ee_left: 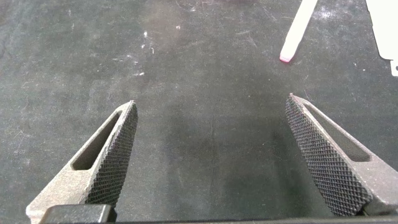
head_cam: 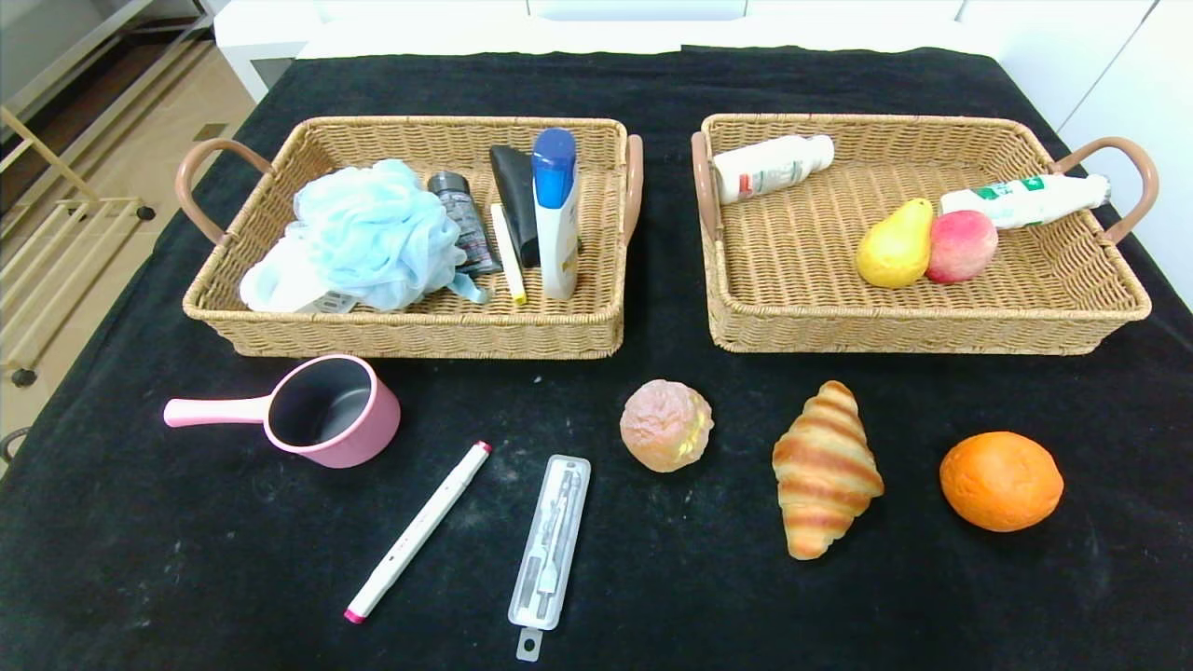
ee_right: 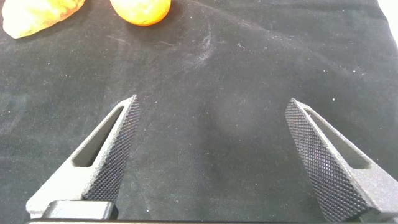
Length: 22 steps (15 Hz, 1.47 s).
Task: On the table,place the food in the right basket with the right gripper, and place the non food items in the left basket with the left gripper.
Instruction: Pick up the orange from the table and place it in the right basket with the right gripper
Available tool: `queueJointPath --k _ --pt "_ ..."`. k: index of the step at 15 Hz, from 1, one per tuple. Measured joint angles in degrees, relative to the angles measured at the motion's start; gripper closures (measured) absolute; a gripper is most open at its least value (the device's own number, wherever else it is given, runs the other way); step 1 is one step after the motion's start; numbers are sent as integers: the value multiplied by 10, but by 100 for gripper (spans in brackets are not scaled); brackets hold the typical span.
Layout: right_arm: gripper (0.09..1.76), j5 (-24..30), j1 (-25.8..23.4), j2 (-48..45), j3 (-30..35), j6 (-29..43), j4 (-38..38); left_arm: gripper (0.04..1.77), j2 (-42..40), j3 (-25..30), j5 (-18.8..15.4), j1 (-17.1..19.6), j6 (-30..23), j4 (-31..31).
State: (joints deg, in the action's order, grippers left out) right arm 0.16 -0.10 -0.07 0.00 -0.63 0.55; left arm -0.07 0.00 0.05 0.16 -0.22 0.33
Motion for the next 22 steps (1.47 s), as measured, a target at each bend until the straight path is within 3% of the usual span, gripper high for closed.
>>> queueJointPath --k 6,9,14,16,18,22 --pt "14 -3 0 0 0 10 -3 9 0 0 0 0 3 -6" --pt "14 9 1 4 -41 43 -12 9 2 -42 -14 -1 -12 -19" --pt "14 120 1 106 -182 62 -49 9 104 -154 -102 -13 -18 -20" --pt "14 149 -1 177 -234 61 -43 9 184 -198 -116 -50 -19 -26" --pt "14 168 6 258 -279 59 -21 9 266 -234 -123 -109 -18 -40" --pt "14 163 68 404 -318 58 64 9 407 -309 -133 -201 -15 -68"
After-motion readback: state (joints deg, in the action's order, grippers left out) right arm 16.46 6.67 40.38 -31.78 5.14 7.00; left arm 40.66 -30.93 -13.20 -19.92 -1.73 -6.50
